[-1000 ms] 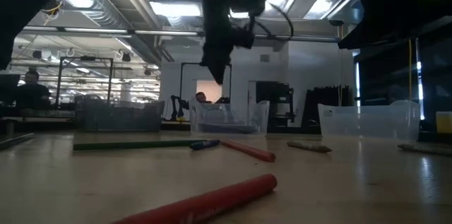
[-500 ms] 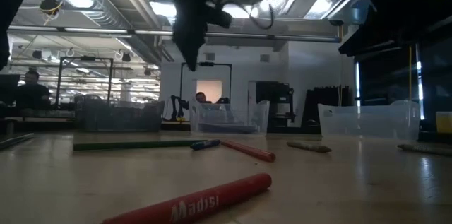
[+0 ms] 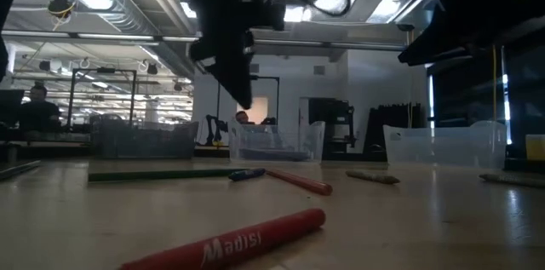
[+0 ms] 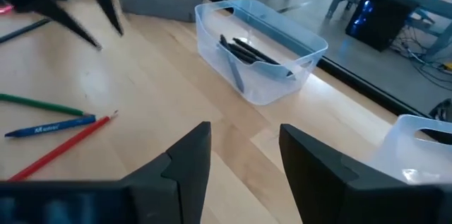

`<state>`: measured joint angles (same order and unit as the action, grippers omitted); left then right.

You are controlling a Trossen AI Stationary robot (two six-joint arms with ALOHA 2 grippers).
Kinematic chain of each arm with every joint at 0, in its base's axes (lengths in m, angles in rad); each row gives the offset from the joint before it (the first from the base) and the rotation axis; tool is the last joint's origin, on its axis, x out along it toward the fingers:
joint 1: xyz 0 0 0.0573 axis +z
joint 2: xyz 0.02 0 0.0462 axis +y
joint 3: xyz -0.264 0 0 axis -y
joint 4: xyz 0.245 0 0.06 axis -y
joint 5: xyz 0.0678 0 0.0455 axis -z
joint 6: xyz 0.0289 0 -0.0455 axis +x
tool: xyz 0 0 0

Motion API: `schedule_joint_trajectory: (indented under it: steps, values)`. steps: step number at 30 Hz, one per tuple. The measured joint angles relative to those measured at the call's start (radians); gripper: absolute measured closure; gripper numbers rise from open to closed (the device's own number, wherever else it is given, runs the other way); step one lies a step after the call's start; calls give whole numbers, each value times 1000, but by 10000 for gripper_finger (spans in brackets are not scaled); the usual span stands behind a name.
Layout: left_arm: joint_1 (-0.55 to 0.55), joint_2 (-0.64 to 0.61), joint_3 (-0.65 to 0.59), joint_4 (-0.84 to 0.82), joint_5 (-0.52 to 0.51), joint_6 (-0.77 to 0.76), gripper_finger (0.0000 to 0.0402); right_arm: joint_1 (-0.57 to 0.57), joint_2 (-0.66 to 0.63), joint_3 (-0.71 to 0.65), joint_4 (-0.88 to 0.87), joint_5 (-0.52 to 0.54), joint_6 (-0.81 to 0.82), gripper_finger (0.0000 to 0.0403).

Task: Sort crayons/erasers/pens/pencils in bins
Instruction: Put the red pencil into the black bin

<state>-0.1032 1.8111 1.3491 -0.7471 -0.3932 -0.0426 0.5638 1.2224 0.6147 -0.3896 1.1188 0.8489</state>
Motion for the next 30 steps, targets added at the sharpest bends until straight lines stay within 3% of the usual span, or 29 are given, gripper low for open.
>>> schedule_joint_trajectory:
  steps: [4,21,30]
  values:
    - [-25,0,0,109,72,50,278,-25,0,0,36,-41,-51,231]
    - [-108,19,0,365,135,436,278,-35,0,0,42,-77,-98,231]
    - [-90,132,0,428,283,438,278,-35,0,0,35,-96,-100,231]
